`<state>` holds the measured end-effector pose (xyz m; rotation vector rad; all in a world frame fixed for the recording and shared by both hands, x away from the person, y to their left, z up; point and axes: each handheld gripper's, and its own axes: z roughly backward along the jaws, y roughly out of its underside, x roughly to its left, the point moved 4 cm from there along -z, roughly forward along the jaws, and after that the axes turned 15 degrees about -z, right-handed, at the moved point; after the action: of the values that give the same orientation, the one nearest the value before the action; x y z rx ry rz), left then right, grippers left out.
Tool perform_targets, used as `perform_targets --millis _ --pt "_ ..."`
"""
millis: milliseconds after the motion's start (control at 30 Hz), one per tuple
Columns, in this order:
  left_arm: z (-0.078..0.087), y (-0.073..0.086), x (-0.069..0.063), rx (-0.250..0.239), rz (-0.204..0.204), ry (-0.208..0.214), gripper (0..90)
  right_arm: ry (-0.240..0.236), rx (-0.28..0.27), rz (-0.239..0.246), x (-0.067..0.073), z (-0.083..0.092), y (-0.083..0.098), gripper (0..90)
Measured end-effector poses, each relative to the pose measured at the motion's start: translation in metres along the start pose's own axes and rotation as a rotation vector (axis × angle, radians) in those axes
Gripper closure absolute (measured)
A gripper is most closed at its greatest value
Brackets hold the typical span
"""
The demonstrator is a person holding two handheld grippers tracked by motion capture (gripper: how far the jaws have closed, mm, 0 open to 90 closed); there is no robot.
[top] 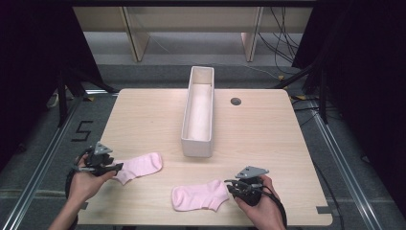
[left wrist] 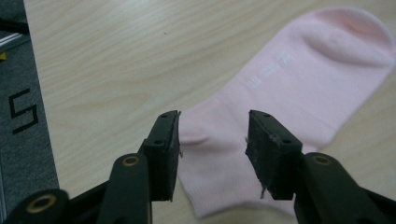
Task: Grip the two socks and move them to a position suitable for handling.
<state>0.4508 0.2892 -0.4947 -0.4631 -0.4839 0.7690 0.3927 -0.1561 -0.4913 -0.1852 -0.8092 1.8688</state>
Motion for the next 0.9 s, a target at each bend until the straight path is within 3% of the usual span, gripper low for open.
perform_targets --millis 33,100,200,233,300,400,500,600,900 --pt "0.004 0.007 -0.006 0.015 -0.037 0.024 59.2 0.002 -0.015 -0.017 0.002 0.000 0.000 73.4" --pt "0.006 0.013 -0.008 0.034 -0.058 0.036 59.9 -0.003 0.007 -0.029 0.003 0.001 0.000 73.3" --pt "0.007 0.018 -0.006 0.035 -0.026 0.039 57.8 -0.007 0.005 -0.034 0.004 0.002 -0.001 73.2" --pt "0.007 0.021 -0.003 0.048 -0.018 0.035 56.6 -0.009 -0.005 0.008 0.002 0.002 -0.002 73.2" --pt "0.002 0.027 0.000 0.064 0.000 0.048 55.9 -0.009 -0.004 0.009 0.002 0.002 -0.002 73.1" --pt "-0.002 0.032 0.001 0.089 -0.013 0.075 58.4 -0.005 -0.012 0.023 0.001 0.001 -0.003 73.0" --pt "-0.005 0.034 0.001 0.098 -0.010 0.084 62.4 -0.007 -0.003 -0.017 0.002 0.002 -0.002 73.0" --pt "-0.007 0.036 0.004 0.111 -0.025 0.101 65.0 -0.011 -0.004 0.004 0.001 0.002 -0.003 73.0" --pt "-0.009 0.033 0.007 0.111 -0.015 0.148 71.0 -0.006 0.000 -0.016 0.001 0.003 -0.002 73.0"
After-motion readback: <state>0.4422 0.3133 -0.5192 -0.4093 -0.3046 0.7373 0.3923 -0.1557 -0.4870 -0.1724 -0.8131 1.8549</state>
